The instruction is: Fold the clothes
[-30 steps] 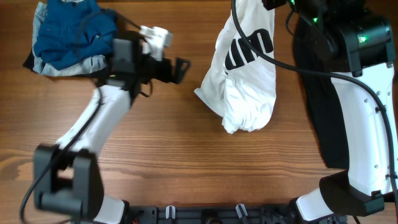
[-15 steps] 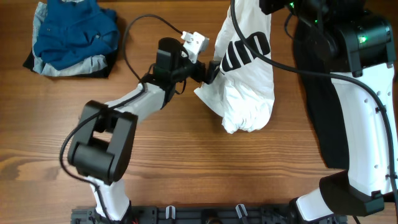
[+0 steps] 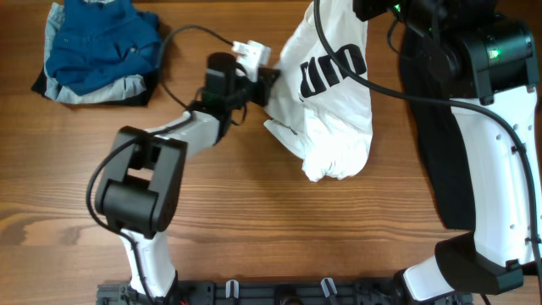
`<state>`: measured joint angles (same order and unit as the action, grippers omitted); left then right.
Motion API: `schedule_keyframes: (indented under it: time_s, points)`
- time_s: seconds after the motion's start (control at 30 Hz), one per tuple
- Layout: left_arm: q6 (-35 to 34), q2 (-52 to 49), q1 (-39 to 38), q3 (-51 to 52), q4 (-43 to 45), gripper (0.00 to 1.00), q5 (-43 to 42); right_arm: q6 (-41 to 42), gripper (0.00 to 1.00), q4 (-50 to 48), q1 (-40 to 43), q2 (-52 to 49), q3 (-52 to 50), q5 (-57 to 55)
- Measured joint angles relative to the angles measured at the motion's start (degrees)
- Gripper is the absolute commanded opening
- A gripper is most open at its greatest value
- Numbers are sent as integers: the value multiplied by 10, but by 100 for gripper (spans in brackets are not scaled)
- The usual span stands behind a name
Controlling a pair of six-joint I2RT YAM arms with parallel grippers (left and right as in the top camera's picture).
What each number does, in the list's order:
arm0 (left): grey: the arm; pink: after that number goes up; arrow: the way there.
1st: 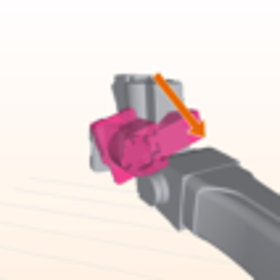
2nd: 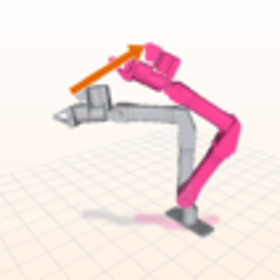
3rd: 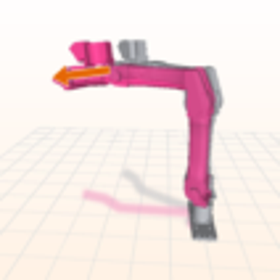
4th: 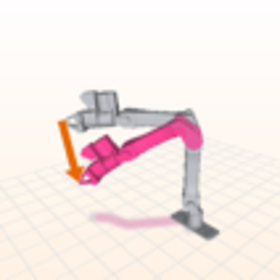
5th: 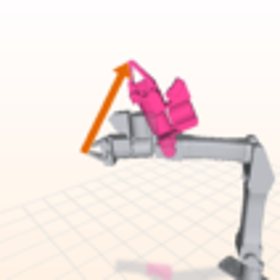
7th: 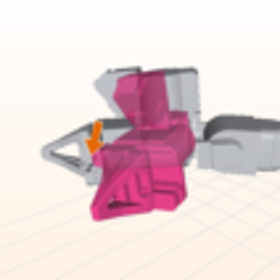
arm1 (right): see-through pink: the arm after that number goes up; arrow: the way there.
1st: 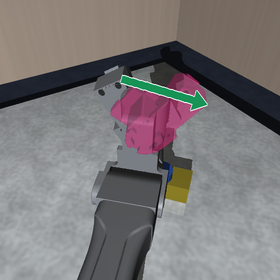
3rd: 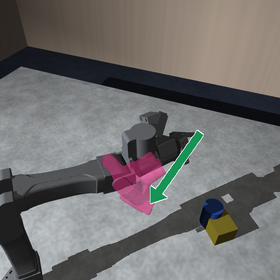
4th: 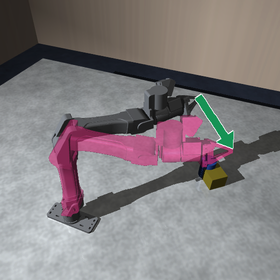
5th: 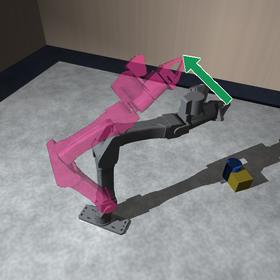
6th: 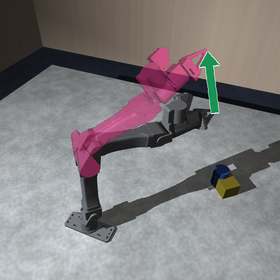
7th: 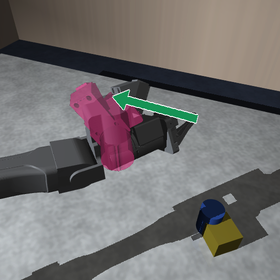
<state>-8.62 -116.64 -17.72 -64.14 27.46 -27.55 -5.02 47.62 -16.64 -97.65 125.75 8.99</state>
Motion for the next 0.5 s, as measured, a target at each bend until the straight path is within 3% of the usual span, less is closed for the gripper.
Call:
schedule_keyframes:
  time_s: [0.17, 0.5]
  points:
    - [-54, 70, 54, 0, -12, 4, 2, 0, 4, 0, 10, 0, 0, 2]
    - [-54, 408, 131, -14, -59, 4, 52, 0, 4, 9, 100, 0, 0, 4]
